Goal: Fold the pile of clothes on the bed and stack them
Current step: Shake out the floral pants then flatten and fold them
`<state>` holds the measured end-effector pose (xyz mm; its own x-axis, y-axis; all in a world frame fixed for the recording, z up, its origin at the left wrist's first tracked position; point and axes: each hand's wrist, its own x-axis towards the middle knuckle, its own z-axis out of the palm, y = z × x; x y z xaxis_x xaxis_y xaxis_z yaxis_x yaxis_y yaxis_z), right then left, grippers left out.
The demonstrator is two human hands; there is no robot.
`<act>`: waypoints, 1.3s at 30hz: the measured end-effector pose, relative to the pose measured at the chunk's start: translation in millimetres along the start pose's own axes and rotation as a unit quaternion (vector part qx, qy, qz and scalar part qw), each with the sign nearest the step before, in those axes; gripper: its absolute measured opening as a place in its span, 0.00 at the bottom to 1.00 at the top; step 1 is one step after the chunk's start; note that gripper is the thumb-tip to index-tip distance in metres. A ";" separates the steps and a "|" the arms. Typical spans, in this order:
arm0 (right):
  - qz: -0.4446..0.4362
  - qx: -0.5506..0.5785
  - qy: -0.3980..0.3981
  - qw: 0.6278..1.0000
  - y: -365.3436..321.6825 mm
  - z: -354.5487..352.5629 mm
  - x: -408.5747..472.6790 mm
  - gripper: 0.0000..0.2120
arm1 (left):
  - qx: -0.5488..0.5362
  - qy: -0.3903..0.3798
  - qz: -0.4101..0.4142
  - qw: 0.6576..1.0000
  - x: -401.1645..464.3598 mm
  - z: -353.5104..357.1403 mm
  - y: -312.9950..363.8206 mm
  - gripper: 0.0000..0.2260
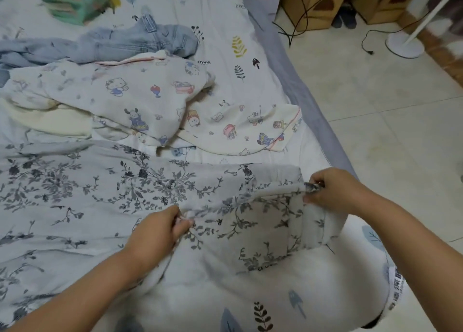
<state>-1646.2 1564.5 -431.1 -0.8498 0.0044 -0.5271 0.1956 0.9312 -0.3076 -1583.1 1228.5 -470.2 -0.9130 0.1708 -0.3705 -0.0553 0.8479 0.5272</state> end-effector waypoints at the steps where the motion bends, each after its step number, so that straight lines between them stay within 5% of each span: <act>1: 0.016 0.031 0.019 0.999 -1.2 -0.7 8.2 0.15 | -0.047 0.009 0.004 0.999 9.9 -10.6 -2.0 0.15; 5: 0.079 0.192 0.139 0.968 -1.5 2.4 40.6 0.15 | -0.152 0.133 0.015 0.979 74.0 -52.2 -4.1 0.17; 7: 0.109 0.221 0.197 0.949 -4.1 14.8 55.0 0.19 | -0.114 0.148 0.002 0.982 106.8 -58.5 -7.0 0.12; 10: 0.164 0.216 0.164 0.949 -8.9 44.6 67.4 0.28 | 0.058 0.077 -0.006 0.995 125.8 -45.0 -22.7 0.10; 12: 0.196 0.194 0.133 0.952 -6.6 65.0 71.2 0.25 | 0.141 0.060 0.003 0.988 118.5 -32.4 -38.4 0.12; 20: 0.228 0.196 0.164 0.940 6.0 87.4 74.6 0.15 | 0.153 0.085 -0.035 0.984 101.8 -32.6 -69.2 0.15; 26: 0.226 0.237 0.156 0.932 10.1 83.6 76.2 0.14 | 0.158 0.010 -0.072 0.985 108.7 -33.1 -76.4 0.10; 31: 0.204 0.319 0.152 0.913 17.2 74.2 66.8 0.12 | 0.056 0.174 -0.065 0.981 123.0 -68.7 -78.8 0.04; 34: 0.206 0.302 0.202 0.909 15.0 77.2 65.1 0.13 | 0.087 0.255 -0.018 0.963 138.9 -85.3 -71.2 0.03; 37: 0.244 0.203 0.200 0.927 6.9 86.9 66.2 0.12 | 0.183 0.197 0.030 0.963 151.1 -68.6 -61.8 0.05; 39: 0.270 0.167 0.180 0.931 3.5 93.3 66.8 0.21 | 0.228 0.117 0.095 0.962 156.2 -49.4 -57.5 0.12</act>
<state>-1656.6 1534.1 -541.2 -0.6813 0.6165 -0.3947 0.7315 0.5930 -0.3365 -1742.5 1181.6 -520.6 -0.9579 0.2723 -0.0907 0.2561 0.9537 0.1578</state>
